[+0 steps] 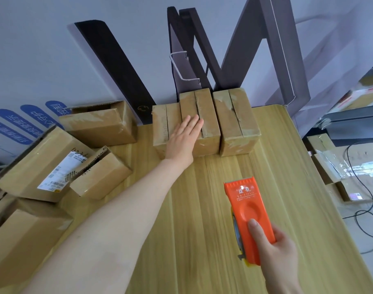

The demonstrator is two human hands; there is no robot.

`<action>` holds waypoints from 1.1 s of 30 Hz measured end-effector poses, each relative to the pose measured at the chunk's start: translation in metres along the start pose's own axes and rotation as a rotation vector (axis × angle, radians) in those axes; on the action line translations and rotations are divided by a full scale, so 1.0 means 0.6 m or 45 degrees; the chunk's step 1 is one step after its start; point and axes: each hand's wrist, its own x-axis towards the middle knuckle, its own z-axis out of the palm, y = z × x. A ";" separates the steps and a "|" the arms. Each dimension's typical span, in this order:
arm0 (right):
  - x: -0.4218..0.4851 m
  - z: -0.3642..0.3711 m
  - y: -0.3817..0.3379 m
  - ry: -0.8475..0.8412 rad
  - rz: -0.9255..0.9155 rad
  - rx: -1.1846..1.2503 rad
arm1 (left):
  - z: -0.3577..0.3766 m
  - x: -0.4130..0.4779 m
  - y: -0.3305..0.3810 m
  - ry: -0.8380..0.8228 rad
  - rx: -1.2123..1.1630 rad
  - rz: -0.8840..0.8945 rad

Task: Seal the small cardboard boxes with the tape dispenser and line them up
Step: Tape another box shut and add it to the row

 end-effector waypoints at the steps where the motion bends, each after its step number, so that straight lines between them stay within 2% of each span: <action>1: -0.003 0.001 -0.001 -0.011 -0.006 0.002 | -0.008 0.000 -0.002 -0.058 -0.006 0.014; 3: -0.010 0.003 -0.006 -0.028 -0.026 0.007 | -0.028 -0.010 -0.003 -0.081 -0.018 0.054; 5: -0.017 0.003 -0.010 -0.039 -0.045 0.004 | -0.048 -0.040 -0.011 0.045 -0.063 0.039; 9: -0.037 0.009 -0.012 -0.052 -0.076 0.002 | -0.065 -0.140 -0.087 0.278 0.034 -0.265; 12: -0.060 0.022 -0.008 -0.068 -0.087 -0.003 | -0.075 -0.199 -0.179 0.131 0.252 -0.654; 14: -0.079 0.032 -0.004 -0.080 -0.100 -0.006 | -0.076 -0.230 -0.230 -0.077 0.204 -0.854; 15: -0.089 0.037 -0.002 -0.089 -0.106 -0.008 | -0.075 -0.243 -0.248 -0.195 0.142 -0.884; 17: -0.110 0.047 0.003 -0.109 -0.109 -0.017 | -0.071 -0.264 -0.265 -0.352 0.087 -0.826; 21: -0.155 0.066 0.013 -0.123 -0.112 -0.036 | -0.072 -0.298 -0.238 -0.446 0.046 -0.643; 27: -0.225 0.068 0.012 -0.110 -0.130 0.019 | -0.063 -0.406 -0.118 -0.613 0.019 -0.255; 33: -0.285 0.040 0.020 -0.143 -0.137 0.101 | -0.049 -0.596 0.017 -0.651 -0.020 0.141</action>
